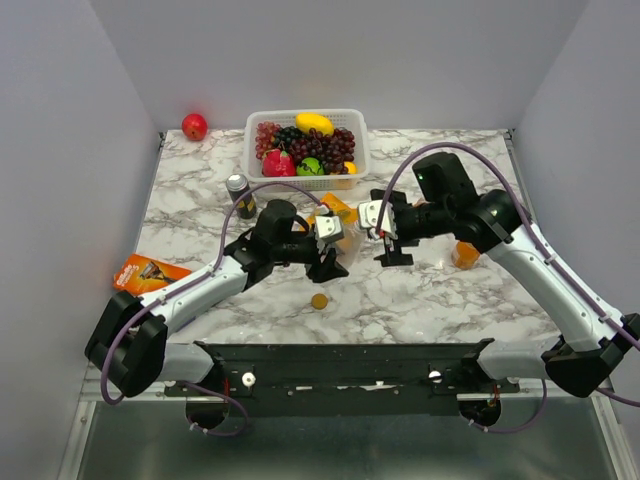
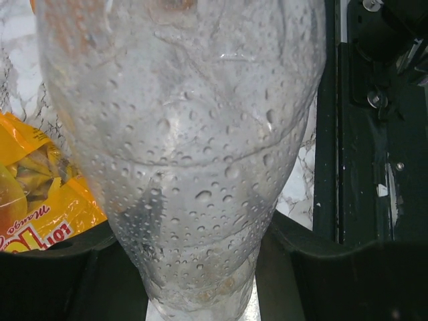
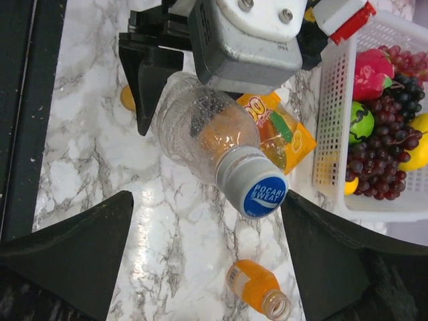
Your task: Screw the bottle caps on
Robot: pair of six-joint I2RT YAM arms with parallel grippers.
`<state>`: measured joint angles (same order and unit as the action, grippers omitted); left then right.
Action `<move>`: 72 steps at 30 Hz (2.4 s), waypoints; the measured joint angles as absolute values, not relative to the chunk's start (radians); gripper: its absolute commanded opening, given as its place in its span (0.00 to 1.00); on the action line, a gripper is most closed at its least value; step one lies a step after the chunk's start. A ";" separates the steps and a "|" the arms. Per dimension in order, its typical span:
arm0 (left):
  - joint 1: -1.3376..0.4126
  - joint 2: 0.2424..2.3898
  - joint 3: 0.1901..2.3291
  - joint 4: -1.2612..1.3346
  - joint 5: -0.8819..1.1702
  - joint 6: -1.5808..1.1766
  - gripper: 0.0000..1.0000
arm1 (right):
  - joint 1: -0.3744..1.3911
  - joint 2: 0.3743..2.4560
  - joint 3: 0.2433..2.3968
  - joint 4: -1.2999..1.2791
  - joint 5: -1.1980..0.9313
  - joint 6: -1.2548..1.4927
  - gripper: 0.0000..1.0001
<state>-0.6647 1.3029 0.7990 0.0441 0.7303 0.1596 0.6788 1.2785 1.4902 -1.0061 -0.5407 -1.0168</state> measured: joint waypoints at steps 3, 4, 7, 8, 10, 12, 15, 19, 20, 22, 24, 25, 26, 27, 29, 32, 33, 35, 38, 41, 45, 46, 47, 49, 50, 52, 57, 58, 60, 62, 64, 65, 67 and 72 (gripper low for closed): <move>-0.647 1.303 0.794 0.073 0.735 0.128 0.00 | 0.675 1.279 1.490 -1.005 -0.510 -0.991 0.93; -0.640 1.303 0.793 0.082 0.733 0.118 0.00 | 0.674 1.279 1.490 -1.010 -0.507 -0.976 0.91; -0.617 1.302 0.793 0.128 0.725 0.091 0.00 | 0.679 1.279 1.479 -1.062 -0.507 -0.944 0.86; -0.609 1.302 0.793 0.142 0.721 0.084 0.00 | 0.680 1.279 1.473 -1.081 -0.506 -0.938 0.85; -0.603 1.302 0.793 0.154 0.714 0.081 0.00 | 0.680 1.277 1.467 -1.114 -0.505 -0.909 0.86; -0.603 1.302 0.793 0.152 0.714 0.094 0.00 | 0.672 1.271 1.469 -1.124 -0.505 -0.863 0.89; -0.605 1.302 0.793 0.119 0.715 0.145 0.00 | 0.643 1.271 1.526 -1.116 -0.504 -0.794 0.93; -0.616 1.302 0.793 0.041 0.715 0.240 0.00 | 0.628 1.314 1.694 -1.073 -0.511 -0.732 0.98; -0.619 1.301 0.793 0.021 0.716 0.260 0.00 | 0.628 1.326 1.721 -1.050 -0.522 -0.730 0.98; -0.624 1.302 0.793 -0.003 0.716 0.287 0.00 | 0.628 1.335 1.732 -1.010 -0.556 -0.742 0.99; -0.629 1.302 0.793 -0.015 0.716 0.302 0.00 | 0.632 1.335 1.711 -0.998 -0.588 -0.774 0.99; -0.631 1.302 0.793 -0.019 0.716 0.307 0.00 | 0.638 1.335 1.699 -0.996 -0.598 -0.793 0.99; -0.631 1.302 0.794 -0.022 0.716 0.311 0.00 | 0.644 1.338 1.686 -0.997 -0.606 -0.814 0.99; -0.631 1.302 0.794 -0.025 0.716 0.311 0.00 | 0.649 1.343 1.679 -1.001 -0.614 -0.836 0.99; -0.631 1.302 0.797 -0.033 0.716 0.319 0.00 | 0.656 1.355 1.671 -1.009 -0.624 -0.875 0.99; -0.630 1.302 0.807 -0.048 0.716 0.330 0.00 | 0.663 1.365 1.655 -1.021 -0.632 -0.923 0.99; -0.631 1.302 0.810 -0.048 0.717 0.332 0.00 | 0.665 1.365 1.647 -1.024 -0.635 -0.938 0.99; -0.631 1.301 0.813 -0.048 0.720 0.334 0.00 | 0.670 1.365 1.629 -1.033 -0.638 -0.964 0.99; -0.632 1.301 0.818 -0.048 0.725 0.334 0.00 | 0.676 1.365 1.598 -1.038 -0.638 -0.989 0.99; -0.633 1.301 0.825 -0.047 0.726 0.332 0.00 | 0.680 1.364 1.566 -1.037 -0.637 -1.004 0.98; -0.632 1.302 0.825 -0.047 0.727 0.305 0.00 | 0.680 1.360 1.545 -1.028 -0.630 -1.019 0.98; -0.632 1.302 0.825 -0.043 0.727 0.293 0.00 | 0.680 1.356 1.539 -1.023 -0.626 -1.022 0.98; -0.631 1.302 0.825 -0.038 0.730 0.274 0.00 | 0.680 1.352 1.532 -1.015 -0.619 -1.024 0.98; -0.629 1.302 0.825 -0.027 0.737 0.242 0.00 | 0.680 1.345 1.522 -0.997 -0.603 -1.025 0.98; -0.628 1.302 0.825 -0.021 0.738 0.229 0.00 | 0.680 1.341 1.515 -0.985 -0.593 -1.024 0.98; -0.622 1.302 0.825 -0.008 0.743 0.200 0.00 | 0.680 1.332 1.498 -0.962 -0.571 -1.020 0.98; -0.618 1.302 0.825 -0.003 0.742 0.158 0.00 | 0.678 1.327 1.465 -0.928 -0.516 -0.982 0.94; -0.615 1.302 0.825 -0.004 0.742 0.154 0.00 | 0.678 1.327 1.463 -0.928 -0.508 -0.974 0.93; -0.612 1.302 0.824 -0.003 0.741 0.148 0.00 | 0.675 1.327 1.463 -0.934 -0.495 -0.955 0.91; -0.607 1.302 0.822 0.002 0.741 0.142 0.00 | 0.673 1.326 1.469 -0.956 -0.487 -0.931 0.89; -0.596 1.300 0.819 0.027 0.725 0.120 0.00 | 0.670 1.322 1.478 -1.032 -0.496 -0.896 0.89; -0.583 1.297 0.819 0.056 0.709 0.112 0.00 | 0.673 1.318 1.478 -1.089 -0.508 -0.879 0.88; -0.561 1.282 0.819 0.095 0.686 0.099 0.00 | 0.676 1.304 1.478 -1.172 -0.530 -0.842 0.87; -0.561 1.251 0.815 0.116 0.672 0.133 0.00 | 0.672 1.243 1.493 -1.245 -0.545 -0.770 0.86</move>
<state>-0.5606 1.2507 0.8150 0.1162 0.6720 0.1333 0.6720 1.2427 1.4925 -1.2453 -0.5453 -0.7704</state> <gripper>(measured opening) 0.596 0.860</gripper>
